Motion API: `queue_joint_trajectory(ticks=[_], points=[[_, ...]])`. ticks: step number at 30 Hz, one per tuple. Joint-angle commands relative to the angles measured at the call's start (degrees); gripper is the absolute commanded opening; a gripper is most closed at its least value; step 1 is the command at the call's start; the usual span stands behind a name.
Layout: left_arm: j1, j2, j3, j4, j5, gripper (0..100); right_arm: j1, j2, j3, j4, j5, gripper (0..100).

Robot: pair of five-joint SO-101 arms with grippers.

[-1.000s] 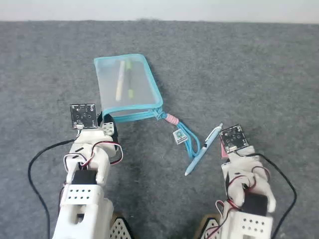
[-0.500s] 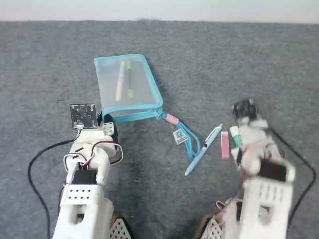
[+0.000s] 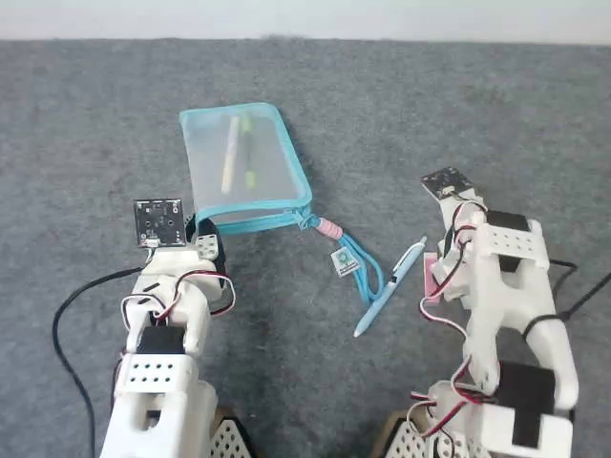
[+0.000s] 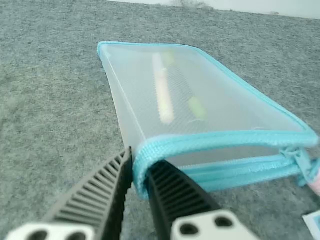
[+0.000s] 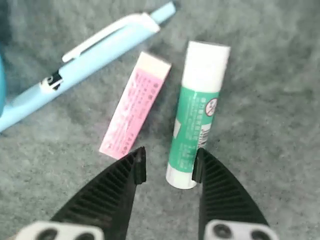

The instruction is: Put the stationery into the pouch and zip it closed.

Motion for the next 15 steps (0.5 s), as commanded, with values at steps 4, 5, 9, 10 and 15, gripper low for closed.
queue_joint_trajectory(ticks=[4, 5, 9, 10, 15], points=[[0.35, -0.44, -0.31, -2.11, -0.53, 1, 1.89, 6.37, -1.76, -4.88, 1.67, 14.1], [0.35, -0.44, -0.31, -2.11, -0.44, 1, 2.68, 7.52, -1.76, -5.76, 1.67, 11.7], [0.44, -0.44, -0.48, -2.20, -0.44, 1, 5.85, 10.95, -1.76, -7.78, 1.58, 2.0], [0.26, -0.44, -0.48, -2.29, -0.44, 1, 6.11, 11.12, -1.85, -7.69, 1.58, 1.3], [0.18, -0.44, -2.86, -2.11, -0.09, 1, 6.20, 8.57, -1.85, -4.88, 0.00, 0.8]])
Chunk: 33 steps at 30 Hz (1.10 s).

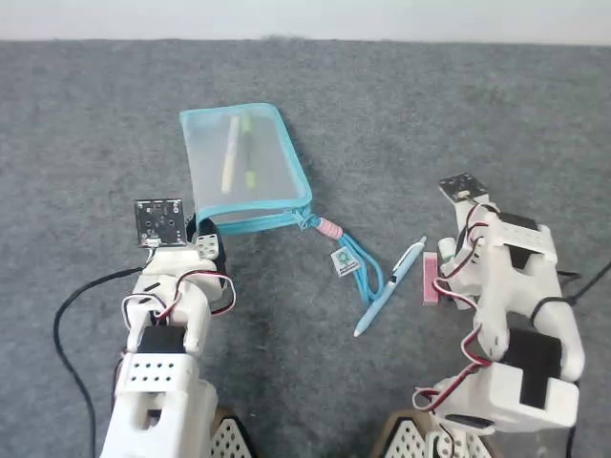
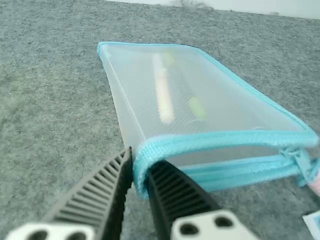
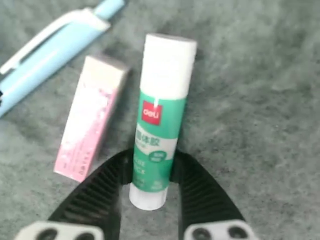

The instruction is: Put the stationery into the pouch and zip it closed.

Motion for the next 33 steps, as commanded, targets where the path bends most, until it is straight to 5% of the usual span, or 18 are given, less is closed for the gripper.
queue_joint_trajectory(ticks=[1, 9, 19, 33], points=[[0.35, -0.35, -3.74, -2.02, -0.09, 1, 0.48, -2.95, -0.44, 2.24, -1.05, 0.8], [1.67, 0.00, -6.73, -2.02, 0.00, 1, -5.05, -23.43, -0.35, 11.21, -1.58, 0.7], [7.47, 0.09, -13.67, 4.13, 3.69, 1, -24.13, -47.25, -0.35, 18.77, -6.42, 0.6], [14.15, 0.18, -16.22, 3.87, 6.59, 1, -46.11, -50.68, -9.23, 32.92, -6.86, 0.6]])
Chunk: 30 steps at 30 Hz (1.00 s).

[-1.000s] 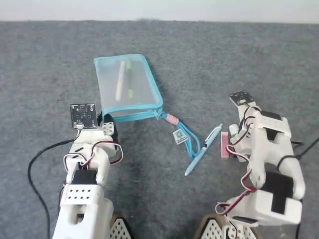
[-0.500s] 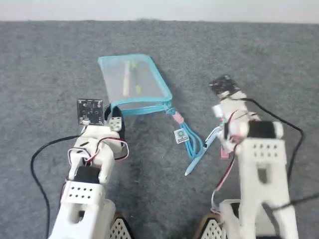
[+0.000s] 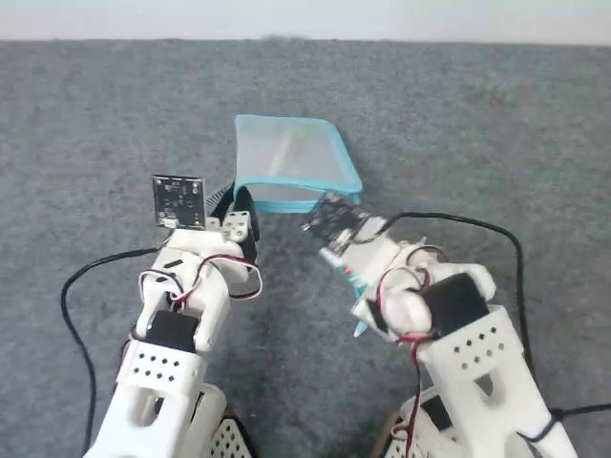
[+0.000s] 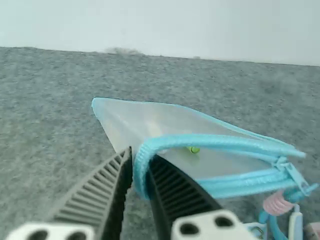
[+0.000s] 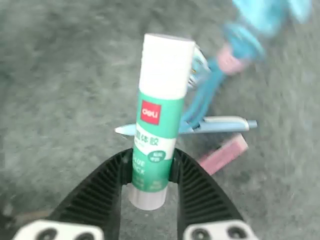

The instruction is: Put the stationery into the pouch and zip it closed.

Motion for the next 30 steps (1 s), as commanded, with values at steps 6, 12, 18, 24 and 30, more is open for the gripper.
queue_joint_trajectory(ticks=[6, 12, 18, 24, 30], points=[[5.98, 0.18, -1.98, -0.79, 0.88, 1, -5.05, 3.12, -10.81, 4.70, -2.64, 0.6], [7.12, 0.09, -1.19, -0.70, 0.62, 1, -3.47, 18.24, -18.64, 3.21, -7.03, 0.6], [7.21, 0.09, 0.31, -0.79, 0.53, 1, 0.75, 33.80, -32.00, 4.62, -11.78, 0.6], [7.21, 0.09, 0.66, -0.79, 0.44, 1, 2.33, 44.44, -43.25, 9.10, -15.74, 0.6], [7.21, 0.09, 4.26, -5.27, -1.85, 1, 4.26, 54.81, -56.35, 16.22, -16.79, 0.6]])
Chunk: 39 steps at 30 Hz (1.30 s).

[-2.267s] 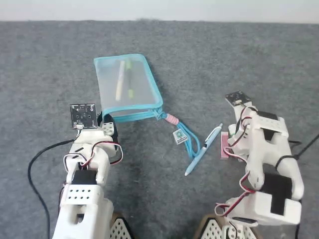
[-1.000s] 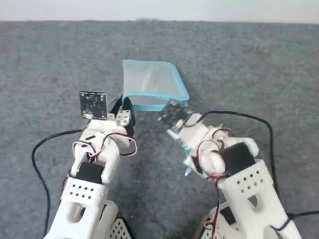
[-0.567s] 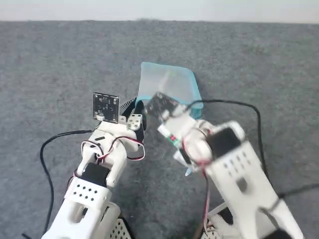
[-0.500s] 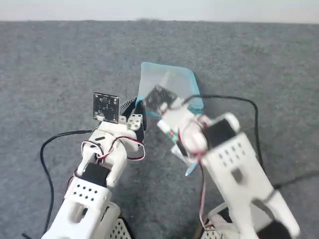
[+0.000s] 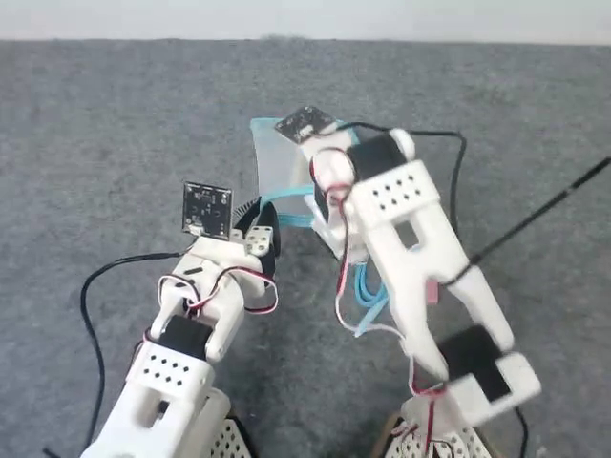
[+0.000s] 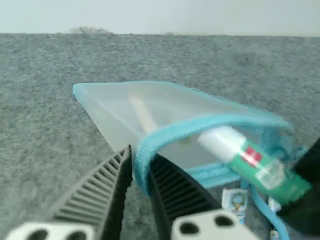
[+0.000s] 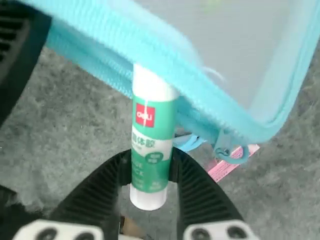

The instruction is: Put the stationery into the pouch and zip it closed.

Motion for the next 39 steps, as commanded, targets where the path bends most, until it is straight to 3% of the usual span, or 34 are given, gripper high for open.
queue_joint_trajectory(ticks=[1, 10, 18, 31, 39], points=[[0.79, 0.09, 1.63, -5.36, -2.46, 1, 4.44, 5.14, -11.34, 3.21, -3.25, 0.6], [0.79, 0.09, 3.56, -5.80, -2.90, 1, 6.20, 17.27, -25.41, 2.77, -7.03, 1.3], [0.70, 0.09, 3.74, -5.71, -2.90, 1, 1.63, 20.97, -32.97, 0.40, -7.30, 21.7], [0.26, 0.09, 4.09, -5.89, -2.90, 1, -0.92, 14.29, -36.66, 2.86, -4.13, 21.7], [0.26, -0.18, 4.09, -5.89, -2.90, 1, 1.27, 17.10, -29.98, 1.71, -3.69, 25.1]])
